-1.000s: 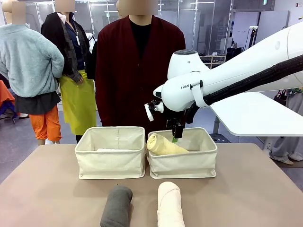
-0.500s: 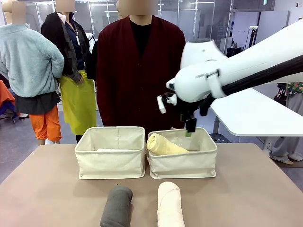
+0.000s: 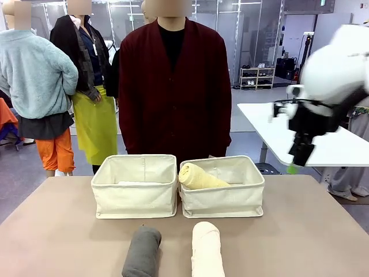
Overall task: Divide the towels into two baskets.
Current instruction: Pick up one hotel-folded towel from the bottom of the table and place it in the Fabric basket indicated by the person.
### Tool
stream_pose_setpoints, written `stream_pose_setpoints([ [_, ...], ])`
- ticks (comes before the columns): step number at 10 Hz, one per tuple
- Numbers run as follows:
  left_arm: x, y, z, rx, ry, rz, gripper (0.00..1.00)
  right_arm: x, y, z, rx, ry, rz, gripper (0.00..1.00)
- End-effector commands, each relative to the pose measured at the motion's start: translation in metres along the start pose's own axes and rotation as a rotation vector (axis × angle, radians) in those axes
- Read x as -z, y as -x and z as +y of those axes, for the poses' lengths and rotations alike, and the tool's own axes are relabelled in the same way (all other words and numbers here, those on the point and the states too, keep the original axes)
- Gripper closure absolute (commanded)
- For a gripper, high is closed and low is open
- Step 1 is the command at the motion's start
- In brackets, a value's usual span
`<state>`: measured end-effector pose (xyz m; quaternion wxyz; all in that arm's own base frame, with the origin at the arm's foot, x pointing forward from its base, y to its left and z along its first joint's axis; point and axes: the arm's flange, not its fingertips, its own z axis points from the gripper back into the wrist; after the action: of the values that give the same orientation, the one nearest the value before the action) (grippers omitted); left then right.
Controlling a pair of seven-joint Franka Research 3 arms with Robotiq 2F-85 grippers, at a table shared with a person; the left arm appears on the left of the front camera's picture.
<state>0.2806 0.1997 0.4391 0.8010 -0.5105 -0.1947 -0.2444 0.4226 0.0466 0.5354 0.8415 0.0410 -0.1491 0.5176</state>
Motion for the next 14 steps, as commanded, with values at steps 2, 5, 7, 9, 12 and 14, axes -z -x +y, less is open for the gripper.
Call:
stream_pose_setpoints([
  [2,-0.002,0.003,-0.002,0.016,0.013,-0.010,0.00,-0.020,0.100,-0.012,0.222,-0.117,-0.178,0.00],
  [5,-0.002,0.003,-0.002,0.016,0.013,-0.010,0.00,-0.034,0.217,-0.047,0.404,-0.359,-0.373,0.00],
  [7,-0.002,0.003,-0.002,0.016,0.013,-0.010,0.00,-0.011,0.279,-0.068,0.535,-0.505,-0.475,0.00],
  [9,-0.002,0.003,-0.002,0.016,0.013,-0.010,0.00,0.018,0.316,-0.078,0.603,-0.620,-0.573,0.00],
  [12,-0.002,0.003,-0.002,0.016,0.013,-0.010,0.00,0.031,0.323,-0.062,0.625,-0.619,-0.561,0.00],
  [14,-0.002,0.003,-0.002,0.016,0.013,-0.010,0.00,0.031,0.323,-0.062,0.625,-0.619,-0.561,0.00],
])
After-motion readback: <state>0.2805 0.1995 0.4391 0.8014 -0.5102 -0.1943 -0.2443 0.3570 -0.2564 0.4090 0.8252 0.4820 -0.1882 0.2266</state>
